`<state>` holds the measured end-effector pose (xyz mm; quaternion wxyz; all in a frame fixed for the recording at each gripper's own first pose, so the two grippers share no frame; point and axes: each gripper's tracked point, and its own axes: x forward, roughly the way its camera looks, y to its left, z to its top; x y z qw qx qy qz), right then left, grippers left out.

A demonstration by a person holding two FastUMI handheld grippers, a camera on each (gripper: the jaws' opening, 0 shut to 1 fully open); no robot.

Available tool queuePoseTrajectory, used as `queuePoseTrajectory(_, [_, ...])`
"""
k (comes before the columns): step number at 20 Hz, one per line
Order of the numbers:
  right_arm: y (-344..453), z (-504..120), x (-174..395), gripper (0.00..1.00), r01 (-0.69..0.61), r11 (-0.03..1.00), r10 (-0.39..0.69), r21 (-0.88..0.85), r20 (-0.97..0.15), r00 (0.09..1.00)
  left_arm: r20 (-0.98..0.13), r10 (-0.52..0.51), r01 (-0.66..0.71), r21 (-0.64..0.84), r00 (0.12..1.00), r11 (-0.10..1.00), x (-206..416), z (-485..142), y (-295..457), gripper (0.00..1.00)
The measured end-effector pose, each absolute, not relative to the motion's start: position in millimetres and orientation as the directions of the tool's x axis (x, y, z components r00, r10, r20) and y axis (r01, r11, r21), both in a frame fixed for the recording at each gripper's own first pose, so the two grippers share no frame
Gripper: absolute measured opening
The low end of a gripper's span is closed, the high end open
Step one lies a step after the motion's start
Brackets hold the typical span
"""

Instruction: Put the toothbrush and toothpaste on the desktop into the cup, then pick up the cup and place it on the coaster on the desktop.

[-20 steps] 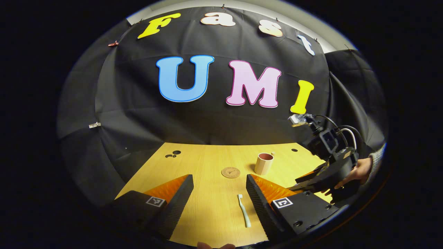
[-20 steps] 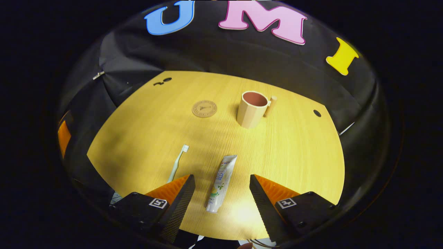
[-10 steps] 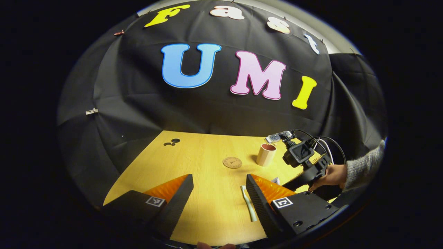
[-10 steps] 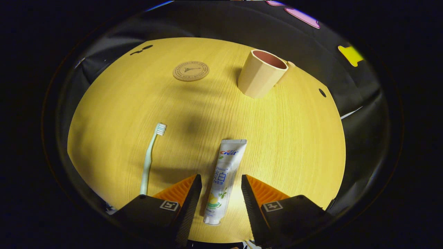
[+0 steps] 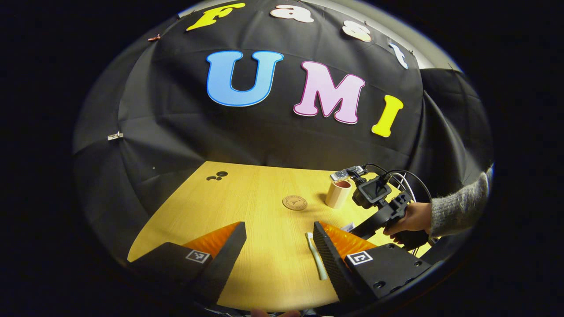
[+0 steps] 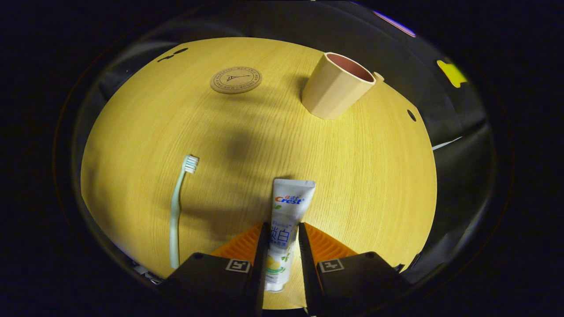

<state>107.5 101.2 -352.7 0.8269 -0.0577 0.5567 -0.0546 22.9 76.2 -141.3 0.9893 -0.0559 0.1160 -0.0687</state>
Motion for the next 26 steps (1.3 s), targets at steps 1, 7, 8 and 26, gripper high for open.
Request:
queuePoseTrajectory(1, [96,-353,107,0.34,0.015,0.985,-0.167,-0.174,-0.913,0.372,-0.227,-0.15,0.123,-0.129,0.962,0.984,22,-143,74,0.97])
queuePoseTrajectory(7, [100,-353,105,0.18,-0.045,0.999,0.003,-0.016,-0.919,0.393,-0.252,-0.15,0.12,-0.132,0.956,0.984,23,-149,54,0.96])
queuePoseTrajectory(8, [99,-352,105,0.14,-0.043,0.999,0.037,0.021,-0.913,0.406,-0.261,-0.151,0.121,-0.128,0.953,0.984,27,-150,48,0.97])
queuePoseTrajectory(26, [46,-232,102,0.14,-0.244,0.88,0.413,0.407,-0.401,0.818,-0.683,-0.078,0.098,-0.009,0.726,0.995,101,-281,-40,0.94])
